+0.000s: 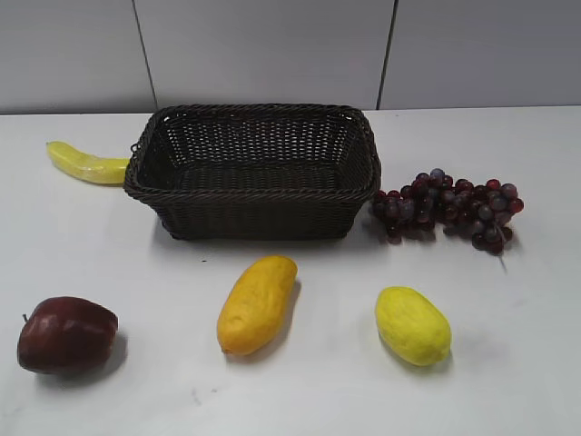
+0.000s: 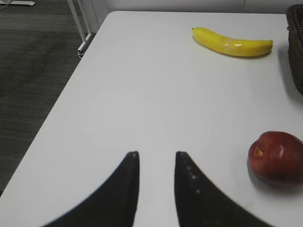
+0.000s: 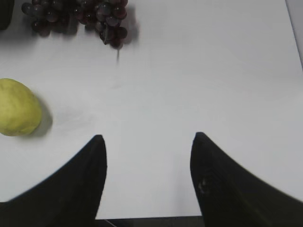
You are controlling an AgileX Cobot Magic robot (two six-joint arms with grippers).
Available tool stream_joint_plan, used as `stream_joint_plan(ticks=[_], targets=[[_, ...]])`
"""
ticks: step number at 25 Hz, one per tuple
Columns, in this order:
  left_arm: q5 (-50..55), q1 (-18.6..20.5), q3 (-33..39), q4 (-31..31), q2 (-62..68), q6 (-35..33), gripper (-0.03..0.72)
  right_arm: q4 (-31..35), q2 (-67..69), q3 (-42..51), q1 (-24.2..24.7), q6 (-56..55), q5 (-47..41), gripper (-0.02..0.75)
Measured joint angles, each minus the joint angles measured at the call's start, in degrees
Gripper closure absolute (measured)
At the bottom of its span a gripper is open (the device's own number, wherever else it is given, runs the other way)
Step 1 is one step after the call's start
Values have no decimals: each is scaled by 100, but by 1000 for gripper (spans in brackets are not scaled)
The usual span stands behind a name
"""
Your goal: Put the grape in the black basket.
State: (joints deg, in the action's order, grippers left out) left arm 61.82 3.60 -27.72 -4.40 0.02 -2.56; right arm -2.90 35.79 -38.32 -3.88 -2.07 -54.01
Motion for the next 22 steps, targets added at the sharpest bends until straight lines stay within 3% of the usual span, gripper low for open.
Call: stream_joint_plan(ticks=[3,10,22], targets=[[0,0,0,0,0,0,460,220,801,-358,0,28,37,284],[0,0,0,0,0,0,460,680,2587,-1074,0,140,429,149],[0,0,0,0,0,0,460,879,5023,-2326,0,147,960,144]])
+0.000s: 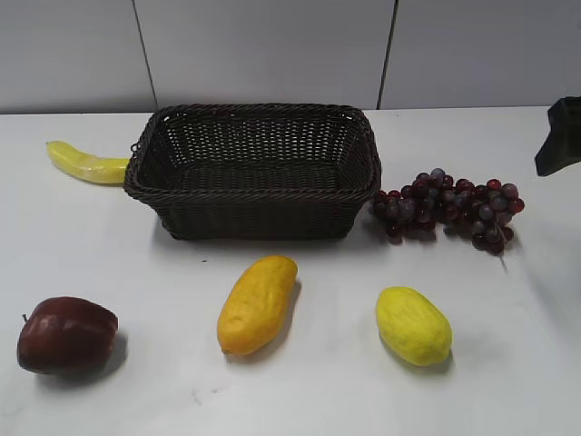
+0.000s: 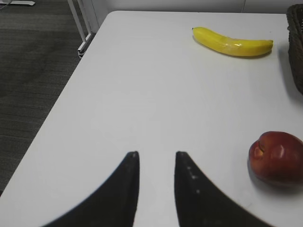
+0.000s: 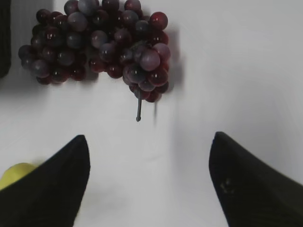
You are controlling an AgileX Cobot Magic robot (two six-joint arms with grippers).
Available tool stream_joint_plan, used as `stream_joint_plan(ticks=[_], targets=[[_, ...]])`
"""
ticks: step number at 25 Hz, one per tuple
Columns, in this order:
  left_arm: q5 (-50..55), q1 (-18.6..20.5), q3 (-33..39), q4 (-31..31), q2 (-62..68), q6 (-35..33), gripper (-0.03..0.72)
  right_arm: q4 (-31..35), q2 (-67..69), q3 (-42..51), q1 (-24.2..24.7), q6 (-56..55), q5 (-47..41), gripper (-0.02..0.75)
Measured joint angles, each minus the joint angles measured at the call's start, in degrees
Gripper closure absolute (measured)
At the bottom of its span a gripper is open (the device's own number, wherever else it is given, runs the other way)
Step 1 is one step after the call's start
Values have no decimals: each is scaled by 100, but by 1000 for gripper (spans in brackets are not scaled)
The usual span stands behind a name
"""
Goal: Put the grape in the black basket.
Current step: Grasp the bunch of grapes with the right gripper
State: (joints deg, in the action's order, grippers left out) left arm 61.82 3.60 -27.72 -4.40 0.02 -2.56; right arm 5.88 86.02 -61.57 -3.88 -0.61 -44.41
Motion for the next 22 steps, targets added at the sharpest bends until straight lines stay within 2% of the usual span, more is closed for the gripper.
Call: stream_joint_plan(ticks=[22], targets=[[0,0,0,0,0,0,460,22,2570,-1335,0,125,15,144]])
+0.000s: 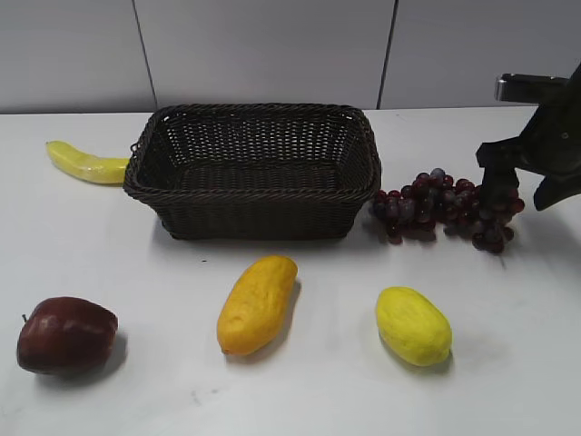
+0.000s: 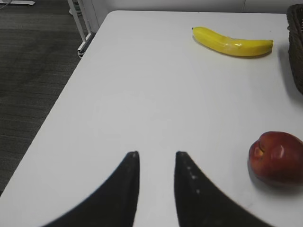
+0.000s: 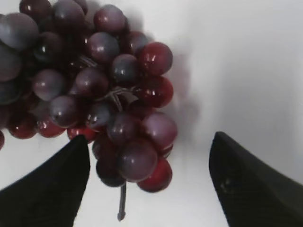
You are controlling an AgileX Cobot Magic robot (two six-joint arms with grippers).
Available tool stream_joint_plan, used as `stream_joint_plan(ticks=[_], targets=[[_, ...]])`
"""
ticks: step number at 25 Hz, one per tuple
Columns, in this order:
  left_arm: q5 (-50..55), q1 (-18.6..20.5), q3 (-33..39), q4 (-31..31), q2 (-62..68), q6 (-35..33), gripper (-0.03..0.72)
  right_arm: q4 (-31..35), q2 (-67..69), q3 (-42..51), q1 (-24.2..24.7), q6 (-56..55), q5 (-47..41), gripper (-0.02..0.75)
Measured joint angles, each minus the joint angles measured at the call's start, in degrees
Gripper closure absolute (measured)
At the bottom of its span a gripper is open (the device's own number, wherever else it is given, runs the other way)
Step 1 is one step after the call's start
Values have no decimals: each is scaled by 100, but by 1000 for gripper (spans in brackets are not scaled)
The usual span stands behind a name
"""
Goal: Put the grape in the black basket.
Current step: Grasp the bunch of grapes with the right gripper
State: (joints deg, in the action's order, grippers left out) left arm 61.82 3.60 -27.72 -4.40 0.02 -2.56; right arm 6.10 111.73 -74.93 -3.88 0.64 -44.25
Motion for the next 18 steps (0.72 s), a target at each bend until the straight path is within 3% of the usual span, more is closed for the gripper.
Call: stream_joint_plan(ticks=[3,6,8,13,18], targets=[[0,0,0,0,0,0,460,0,160,-7,-2,140,0,155],[0,0,0,0,0,0,460,6,181,-7,-2,250,0,225],[0,0,0,0,0,0,460,13,181,-7,-2,268,-9,321],[0,0,0,0,0,0,460,7,181,-20,-2,308,-85,671],[0,0,0,0,0,0,460,-4,46,-22,-2,325,-251,742]])
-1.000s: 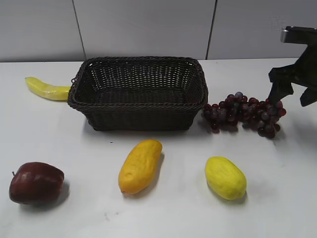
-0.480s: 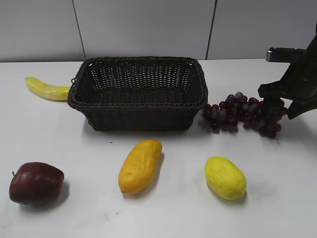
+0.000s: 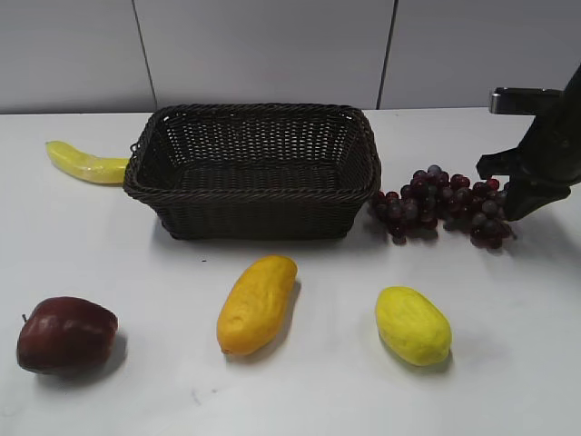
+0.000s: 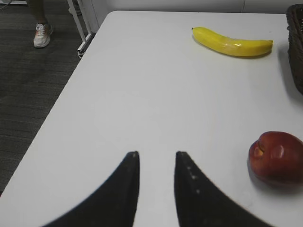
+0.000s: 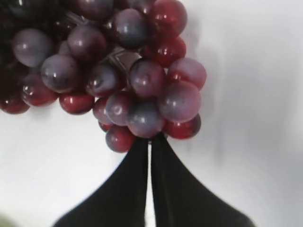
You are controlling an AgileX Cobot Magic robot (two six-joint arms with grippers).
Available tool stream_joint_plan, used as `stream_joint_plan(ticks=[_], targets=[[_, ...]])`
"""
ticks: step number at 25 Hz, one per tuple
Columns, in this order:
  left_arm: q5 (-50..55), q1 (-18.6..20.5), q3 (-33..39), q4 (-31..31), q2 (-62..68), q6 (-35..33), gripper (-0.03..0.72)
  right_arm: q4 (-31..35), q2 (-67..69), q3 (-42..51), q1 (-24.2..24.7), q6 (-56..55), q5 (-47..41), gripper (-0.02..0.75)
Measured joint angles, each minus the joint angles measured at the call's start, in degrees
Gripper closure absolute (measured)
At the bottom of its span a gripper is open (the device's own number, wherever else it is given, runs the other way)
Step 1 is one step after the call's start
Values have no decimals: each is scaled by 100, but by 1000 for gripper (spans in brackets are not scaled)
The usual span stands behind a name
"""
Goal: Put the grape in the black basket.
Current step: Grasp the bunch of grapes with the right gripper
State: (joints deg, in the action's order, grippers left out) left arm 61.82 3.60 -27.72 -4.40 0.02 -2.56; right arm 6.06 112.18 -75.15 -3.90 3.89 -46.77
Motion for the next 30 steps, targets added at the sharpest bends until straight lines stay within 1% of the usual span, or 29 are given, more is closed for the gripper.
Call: stream_joint_plan(ticks=[4,10,14,16,17,18,20,23,25,26,27,30], targets=[[0,0,0,0,0,0,460,0,-592,0,0,4,-12,743],[0,0,0,0,0,0,460,0,-1822,0,0,60,91,743],[0,0,0,0,0,0,460,0,-2252,0,0,60,183,743],[0,0,0,0,0,0,460,11,-2257,0,0,60,151,723],[0,0,0,0,0,0,460,22,-2222,0,0,60,122,695],[0,0,0,0,0,0,460,23,-2165,0,0,60,98,645],[0,0,0,0,0,0,460,68,-1968,0,0,60,88,503],[0,0,0,0,0,0,460,95,-1583,0,0,92,71,226],[0,0,0,0,0,0,460,98,-1251,0,0,104,66,118],[0,0,0,0,0,0,460,98,-1114,0,0,109,66,94],[0,0,0,0,0,0,460,98,-951,0,0,111,66,87],[0,0,0,0,0,0,460,103,-488,0,0,122,84,104]])
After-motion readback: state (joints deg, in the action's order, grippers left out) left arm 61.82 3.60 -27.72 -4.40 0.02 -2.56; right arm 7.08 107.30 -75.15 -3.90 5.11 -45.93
